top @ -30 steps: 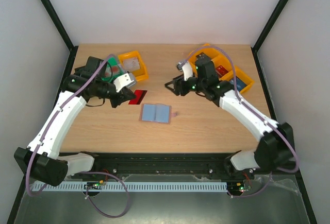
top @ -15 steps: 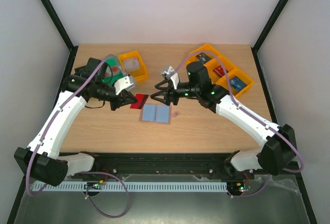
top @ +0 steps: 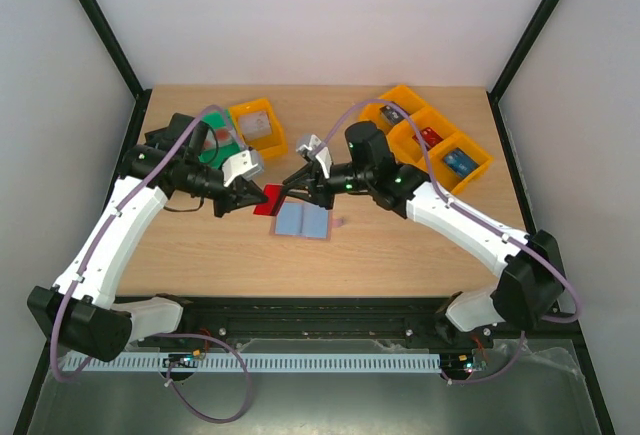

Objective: Take the credit cards out of the card holder

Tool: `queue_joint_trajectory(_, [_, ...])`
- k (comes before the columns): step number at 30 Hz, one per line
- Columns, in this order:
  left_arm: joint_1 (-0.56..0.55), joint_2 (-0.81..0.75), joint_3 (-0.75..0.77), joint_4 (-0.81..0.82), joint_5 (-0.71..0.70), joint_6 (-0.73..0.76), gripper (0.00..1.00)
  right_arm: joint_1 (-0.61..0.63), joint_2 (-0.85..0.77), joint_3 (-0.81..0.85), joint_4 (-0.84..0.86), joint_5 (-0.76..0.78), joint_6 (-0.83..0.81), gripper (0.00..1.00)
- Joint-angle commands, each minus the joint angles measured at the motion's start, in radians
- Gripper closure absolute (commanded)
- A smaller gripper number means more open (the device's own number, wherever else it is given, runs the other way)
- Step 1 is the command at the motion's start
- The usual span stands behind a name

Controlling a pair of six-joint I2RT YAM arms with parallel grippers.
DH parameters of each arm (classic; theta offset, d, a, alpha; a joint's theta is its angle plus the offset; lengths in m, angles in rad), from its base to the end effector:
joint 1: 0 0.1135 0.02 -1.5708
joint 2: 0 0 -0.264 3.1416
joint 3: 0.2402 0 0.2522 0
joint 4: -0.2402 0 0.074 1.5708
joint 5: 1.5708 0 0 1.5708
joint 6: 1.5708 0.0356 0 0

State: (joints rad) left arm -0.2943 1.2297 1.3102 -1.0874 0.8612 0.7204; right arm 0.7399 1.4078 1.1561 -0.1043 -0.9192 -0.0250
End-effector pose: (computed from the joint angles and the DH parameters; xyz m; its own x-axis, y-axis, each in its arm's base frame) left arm 0.2056 -0.0905 0.3596 -0.2272 0.5180 -0.8247 0.9672 0.2185 -0.1293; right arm 0.2165 0.2359 0.3378 -0.2333 -0.2335 -0.9439 -0.9654 -0.0604 0.2536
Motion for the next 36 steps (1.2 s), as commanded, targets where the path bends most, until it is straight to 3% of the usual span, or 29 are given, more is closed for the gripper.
queue_joint_trajectory(1, [-0.004,-0.027,0.014,-0.035,0.059,0.041,0.98,0.007,0.007,0.046,-0.027,-0.001,-0.016,0.91])
queue_joint_trajectory(2, [-0.003,-0.028,0.013,-0.039,0.066,0.046,0.98,0.007,0.002,0.042,-0.029,-0.018,-0.022,0.97])
queue_joint_trajectory(6, [0.008,-0.027,0.034,-0.06,0.109,0.055,0.97,0.003,-0.038,0.016,-0.003,-0.088,-0.04,0.98])
queue_joint_trajectory(7, [0.025,-0.03,0.045,-0.067,0.133,0.054,0.9,-0.005,-0.057,-0.005,0.052,-0.078,-0.013,0.99])
queue_joint_trajectory(10, [0.099,-0.041,0.079,-0.08,0.236,0.058,0.4,-0.075,-0.115,-0.093,0.272,-0.106,0.16,0.99])
queue_joint_trajectory(11, [0.131,-0.045,0.085,-0.085,0.273,0.064,0.29,-0.1,-0.134,-0.124,0.385,-0.127,0.242,0.99])
queue_joint_trajectory(15, [0.222,-0.057,0.098,-0.093,0.404,0.09,0.03,-0.143,-0.212,-0.263,0.852,-0.051,0.585,0.98])
queue_joint_trajectory(18, [0.225,-0.049,0.127,-0.071,0.497,0.103,0.04,-0.142,-0.238,-0.34,1.114,0.026,0.761,0.99])
queue_joint_trajectory(22, [0.2,0.0,0.225,-0.024,0.628,0.064,0.08,-0.14,-0.285,-0.418,1.296,0.179,0.822,0.98])
queue_joint_trajectory(25, [0.144,0.034,0.295,0.002,0.623,0.025,0.09,-0.133,-0.291,-0.423,1.364,0.226,0.851,0.98])
queue_joint_trajectory(27, [0.101,0.036,0.296,0.128,0.561,-0.158,0.11,-0.131,-0.293,-0.425,1.39,0.239,0.852,0.98])
queue_joint_trajectory(29, [0.038,0.029,0.254,0.437,0.339,-0.529,0.16,-0.131,-0.289,-0.416,1.393,0.233,0.855,0.98])
queue_joint_trajectory(30, [0.028,0.037,0.245,0.486,0.287,-0.609,0.22,-0.13,-0.287,-0.412,1.393,0.232,0.858,0.98])
queue_joint_trajectory(33, [0.01,0.051,0.25,0.526,0.369,-0.638,0.26,-0.128,-0.284,-0.411,1.393,0.234,0.859,0.98])
queue_joint_trajectory(36, [-0.026,0.061,0.267,0.55,0.336,-0.657,0.27,-0.122,-0.277,-0.407,1.394,0.23,0.869,0.98])
